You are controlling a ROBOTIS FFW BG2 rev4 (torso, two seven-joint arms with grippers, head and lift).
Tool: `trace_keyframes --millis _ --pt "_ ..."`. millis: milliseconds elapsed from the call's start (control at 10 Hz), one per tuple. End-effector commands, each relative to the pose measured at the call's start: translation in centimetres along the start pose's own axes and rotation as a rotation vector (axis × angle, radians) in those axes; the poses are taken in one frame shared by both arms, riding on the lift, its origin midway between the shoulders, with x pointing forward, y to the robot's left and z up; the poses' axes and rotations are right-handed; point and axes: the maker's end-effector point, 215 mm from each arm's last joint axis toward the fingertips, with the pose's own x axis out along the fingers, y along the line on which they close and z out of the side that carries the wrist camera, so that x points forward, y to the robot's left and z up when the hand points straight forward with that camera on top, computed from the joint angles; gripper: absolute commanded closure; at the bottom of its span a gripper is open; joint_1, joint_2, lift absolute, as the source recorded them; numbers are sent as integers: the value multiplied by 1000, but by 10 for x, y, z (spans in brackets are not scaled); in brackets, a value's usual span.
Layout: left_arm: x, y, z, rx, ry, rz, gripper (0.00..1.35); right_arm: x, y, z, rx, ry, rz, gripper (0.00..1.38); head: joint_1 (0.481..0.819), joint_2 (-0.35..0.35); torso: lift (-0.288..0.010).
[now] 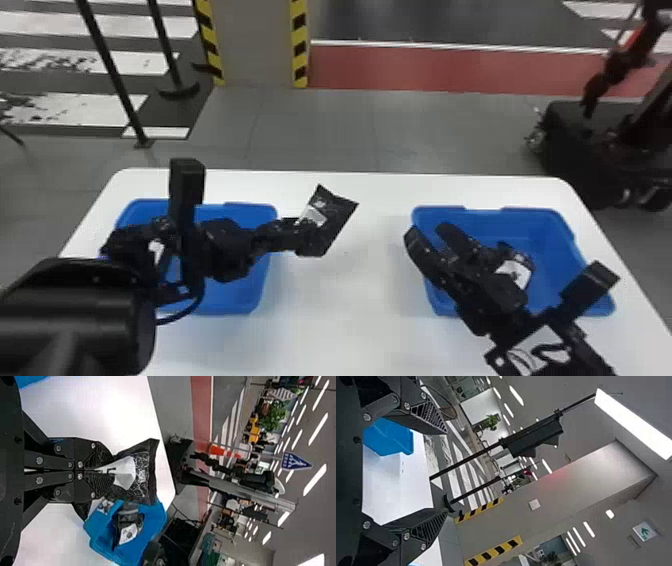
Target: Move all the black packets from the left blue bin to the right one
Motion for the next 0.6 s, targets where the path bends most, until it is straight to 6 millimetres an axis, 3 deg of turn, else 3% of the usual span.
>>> trace_keyframes --millis 0,300,500 --pt "22 -23 2 3 4 -70 1208 13 6 5 28 -21 27 363 695 -41 -110" --pt "46 -45 5 5 6 -138 1208 33 23 5 62 -35 73 361 695 -80 -110" --pt "54 -50 11 11 -1 -157 1208 40 29 2 70 -26 91 363 695 -87 -110"
